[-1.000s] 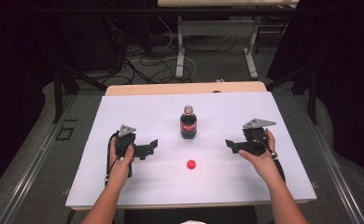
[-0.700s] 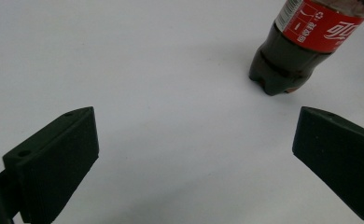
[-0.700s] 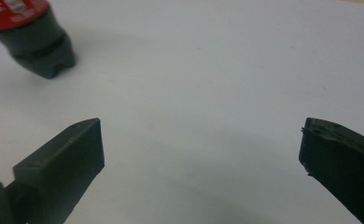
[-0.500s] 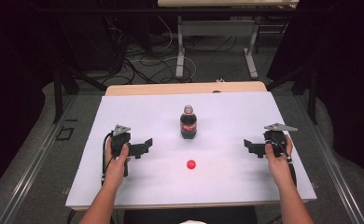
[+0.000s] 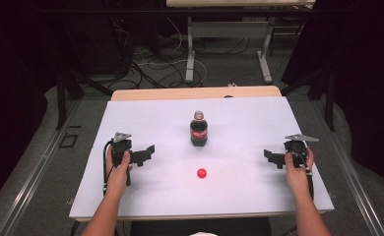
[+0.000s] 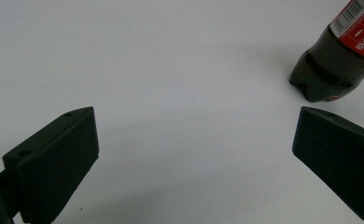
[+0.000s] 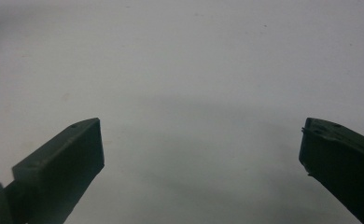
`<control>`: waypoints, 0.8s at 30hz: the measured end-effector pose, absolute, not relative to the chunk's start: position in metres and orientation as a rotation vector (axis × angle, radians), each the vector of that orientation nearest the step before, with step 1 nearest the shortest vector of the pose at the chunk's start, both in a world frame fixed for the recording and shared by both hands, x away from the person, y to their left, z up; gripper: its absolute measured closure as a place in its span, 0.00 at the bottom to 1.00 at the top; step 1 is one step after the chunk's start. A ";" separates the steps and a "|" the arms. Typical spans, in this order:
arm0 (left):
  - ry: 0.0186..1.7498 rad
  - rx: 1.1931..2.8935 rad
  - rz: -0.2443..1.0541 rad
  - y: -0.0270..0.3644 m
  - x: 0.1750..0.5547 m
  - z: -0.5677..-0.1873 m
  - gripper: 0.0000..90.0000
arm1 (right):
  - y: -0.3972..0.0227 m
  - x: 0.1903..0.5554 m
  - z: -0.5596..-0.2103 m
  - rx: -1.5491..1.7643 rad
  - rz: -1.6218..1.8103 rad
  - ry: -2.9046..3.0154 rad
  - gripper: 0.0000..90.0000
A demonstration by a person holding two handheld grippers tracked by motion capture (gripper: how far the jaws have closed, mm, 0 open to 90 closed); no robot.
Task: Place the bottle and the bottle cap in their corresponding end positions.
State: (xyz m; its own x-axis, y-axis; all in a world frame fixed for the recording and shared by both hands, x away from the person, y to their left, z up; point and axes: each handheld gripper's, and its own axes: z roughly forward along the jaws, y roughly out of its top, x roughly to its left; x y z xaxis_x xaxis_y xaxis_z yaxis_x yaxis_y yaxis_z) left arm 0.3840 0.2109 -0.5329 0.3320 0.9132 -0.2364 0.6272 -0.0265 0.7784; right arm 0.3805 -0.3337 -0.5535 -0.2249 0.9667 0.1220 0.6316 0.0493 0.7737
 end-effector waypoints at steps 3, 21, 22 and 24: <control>1.393 1.732 0.421 0.213 0.385 -0.534 0.01 | -0.336 0.380 -0.555 1.622 1.023 1.889 0.00; 1.431 1.727 0.420 0.218 0.387 -0.540 0.01 | -0.342 0.380 -0.558 1.638 1.019 1.873 0.00; 1.430 1.726 0.419 0.218 0.387 -0.540 0.01 | -0.341 0.380 -0.558 1.639 1.018 1.873 0.00; 1.431 1.727 0.418 0.218 0.387 -0.540 0.01 | -0.341 0.380 -0.558 1.630 1.014 1.881 0.00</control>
State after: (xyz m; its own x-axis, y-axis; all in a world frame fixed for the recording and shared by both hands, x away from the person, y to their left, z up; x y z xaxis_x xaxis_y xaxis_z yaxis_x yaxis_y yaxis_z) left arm 0.3870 0.2183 -0.5404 0.2946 0.9232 -0.2466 0.6456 -0.0020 0.7637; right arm 0.3804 -0.3406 -0.5580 -0.2000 0.9715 0.1274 0.6406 0.0312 0.7673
